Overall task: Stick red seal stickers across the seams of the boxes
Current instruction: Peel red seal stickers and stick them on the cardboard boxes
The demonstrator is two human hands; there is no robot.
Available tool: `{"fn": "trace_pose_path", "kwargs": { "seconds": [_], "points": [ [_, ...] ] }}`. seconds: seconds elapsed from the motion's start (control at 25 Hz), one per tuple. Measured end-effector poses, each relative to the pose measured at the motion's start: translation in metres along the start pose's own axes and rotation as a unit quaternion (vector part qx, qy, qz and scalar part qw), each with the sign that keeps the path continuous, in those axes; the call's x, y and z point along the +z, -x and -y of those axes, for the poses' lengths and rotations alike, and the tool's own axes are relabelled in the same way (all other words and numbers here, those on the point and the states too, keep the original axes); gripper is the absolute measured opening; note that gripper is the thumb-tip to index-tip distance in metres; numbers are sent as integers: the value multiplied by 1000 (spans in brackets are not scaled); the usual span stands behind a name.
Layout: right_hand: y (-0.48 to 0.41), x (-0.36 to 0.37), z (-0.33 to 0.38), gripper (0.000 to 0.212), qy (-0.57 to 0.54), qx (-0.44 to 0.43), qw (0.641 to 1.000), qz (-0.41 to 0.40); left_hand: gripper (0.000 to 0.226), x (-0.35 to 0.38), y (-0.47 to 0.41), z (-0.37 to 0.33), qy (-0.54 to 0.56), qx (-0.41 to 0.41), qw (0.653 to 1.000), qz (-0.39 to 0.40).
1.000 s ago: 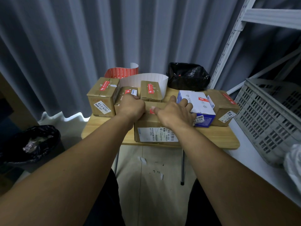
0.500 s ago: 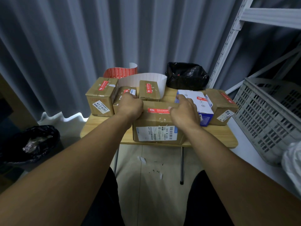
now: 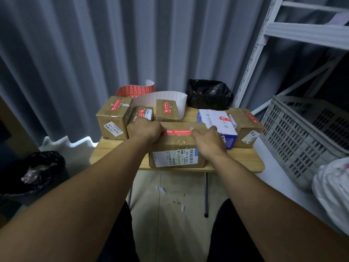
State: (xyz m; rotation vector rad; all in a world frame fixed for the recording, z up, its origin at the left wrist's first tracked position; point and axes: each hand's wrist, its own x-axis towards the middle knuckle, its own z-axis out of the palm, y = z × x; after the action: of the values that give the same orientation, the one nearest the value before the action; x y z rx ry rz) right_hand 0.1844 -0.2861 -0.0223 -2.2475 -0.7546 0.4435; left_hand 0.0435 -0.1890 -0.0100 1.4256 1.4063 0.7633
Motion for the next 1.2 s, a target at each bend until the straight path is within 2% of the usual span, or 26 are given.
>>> {"fn": "trace_pose_path", "kwargs": {
  "seconds": [0.28, 0.4, 0.48, 0.56, 0.64, 0.72, 0.92, 1.0, 1.12, 1.2],
  "points": [
    [10, -12, -13, 64, -6, 5, 999, 49, 46, -13, 20, 5, 34, -23, 995, 93],
    [15, -12, -14, 65, -28, 6, 997, 65, 56, -17, 28, 8, 40, -7, 994, 105],
    [20, -14, -9, 79, -31, -3, 997, 64, 67, -17, 30, 11, 60, -1, 994, 87],
    [25, -15, -3, 103, -24, -14, 998, 55, 67, -17, 32, 10, 75, 10, 995, 70],
    [27, -13, 2, 114, -26, -23, 998, 47, 66, -15, 34, 9, 74, 24, 995, 59],
    [27, -11, 4, 112, -60, -11, 997, 56, 67, -13, 34, 9, 86, 32, 995, 38],
    [21, -13, 3, 75, -186, 44, 978, 81, 65, -11, 38, 14, 117, 34, 992, 11],
    [20, -14, 3, 76, -200, 36, 976, 74, 58, -11, 41, 15, 127, 43, 991, 14],
    [21, -13, 6, 90, -182, 17, 982, 44, 51, -10, 42, 17, 151, 62, 987, 16],
    [22, -13, 7, 89, -168, 7, 985, 27, 51, -10, 44, 15, 148, 81, 986, 15]
  ]
}}
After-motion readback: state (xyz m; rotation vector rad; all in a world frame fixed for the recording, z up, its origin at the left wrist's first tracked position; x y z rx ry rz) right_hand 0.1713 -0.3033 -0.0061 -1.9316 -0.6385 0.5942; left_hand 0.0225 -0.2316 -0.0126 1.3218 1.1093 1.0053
